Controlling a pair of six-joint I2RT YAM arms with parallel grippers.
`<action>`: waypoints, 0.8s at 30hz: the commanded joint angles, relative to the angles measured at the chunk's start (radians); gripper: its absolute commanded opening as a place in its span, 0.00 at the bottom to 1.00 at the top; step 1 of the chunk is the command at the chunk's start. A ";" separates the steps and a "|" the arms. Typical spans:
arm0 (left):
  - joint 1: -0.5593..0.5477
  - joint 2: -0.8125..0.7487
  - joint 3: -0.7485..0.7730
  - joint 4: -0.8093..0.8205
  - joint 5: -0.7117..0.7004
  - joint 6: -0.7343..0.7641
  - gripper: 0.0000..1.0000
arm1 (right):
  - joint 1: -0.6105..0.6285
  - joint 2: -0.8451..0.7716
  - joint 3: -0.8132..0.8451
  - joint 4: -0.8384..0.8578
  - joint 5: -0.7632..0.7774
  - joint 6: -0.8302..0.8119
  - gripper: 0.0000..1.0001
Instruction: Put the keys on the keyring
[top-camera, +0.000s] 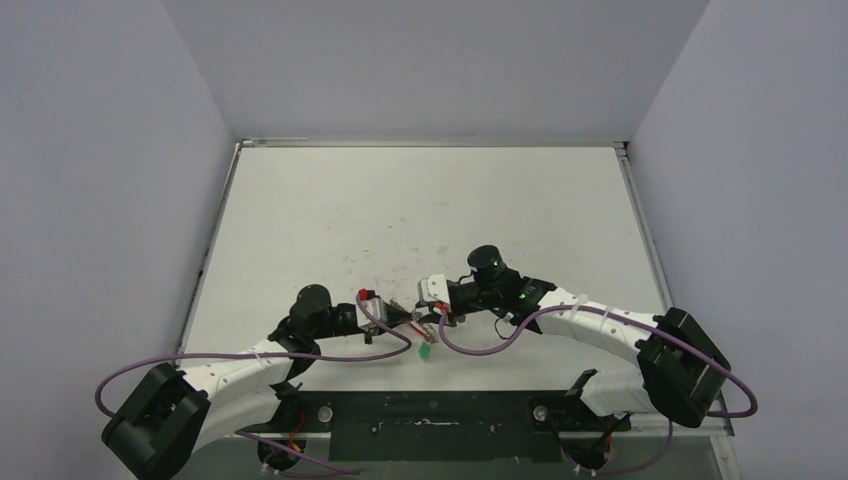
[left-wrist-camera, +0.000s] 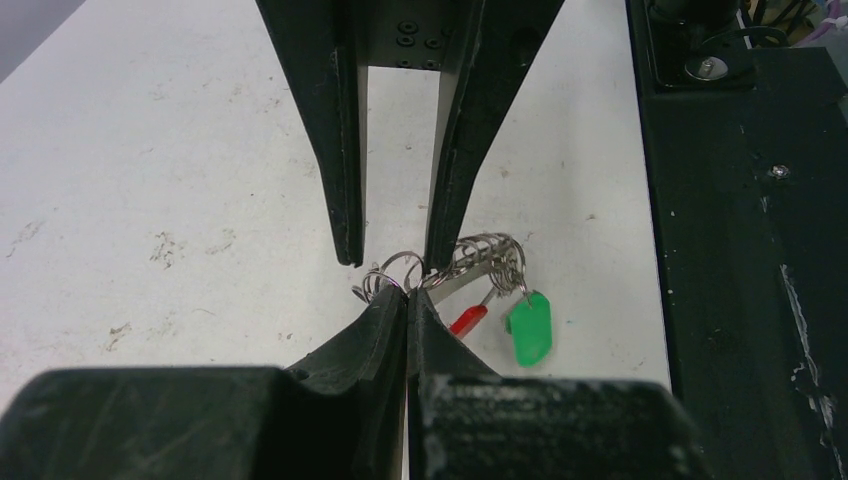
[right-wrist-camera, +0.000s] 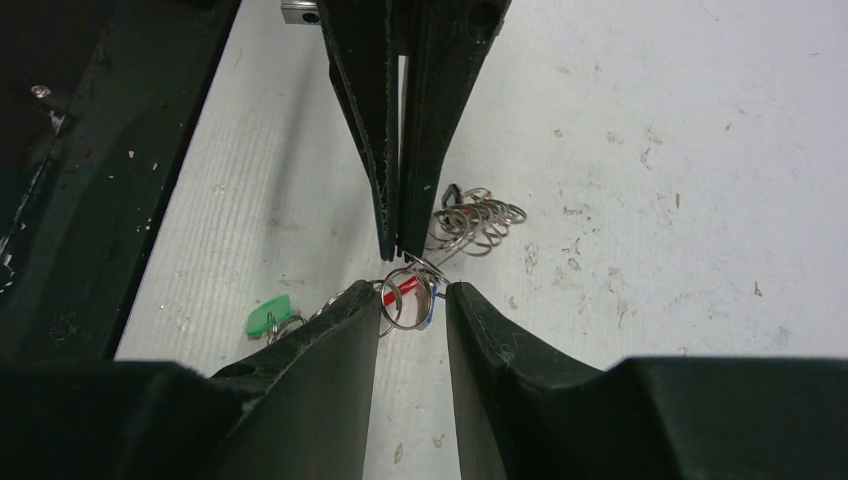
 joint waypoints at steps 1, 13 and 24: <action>-0.005 -0.015 0.011 0.078 0.039 0.008 0.00 | -0.018 -0.007 0.048 0.086 -0.046 -0.025 0.31; -0.006 -0.028 0.012 0.059 0.035 0.015 0.00 | -0.040 -0.019 0.081 0.019 -0.093 -0.071 0.31; -0.006 -0.040 0.010 0.047 0.024 0.023 0.00 | -0.054 -0.096 0.070 -0.046 -0.096 -0.100 0.32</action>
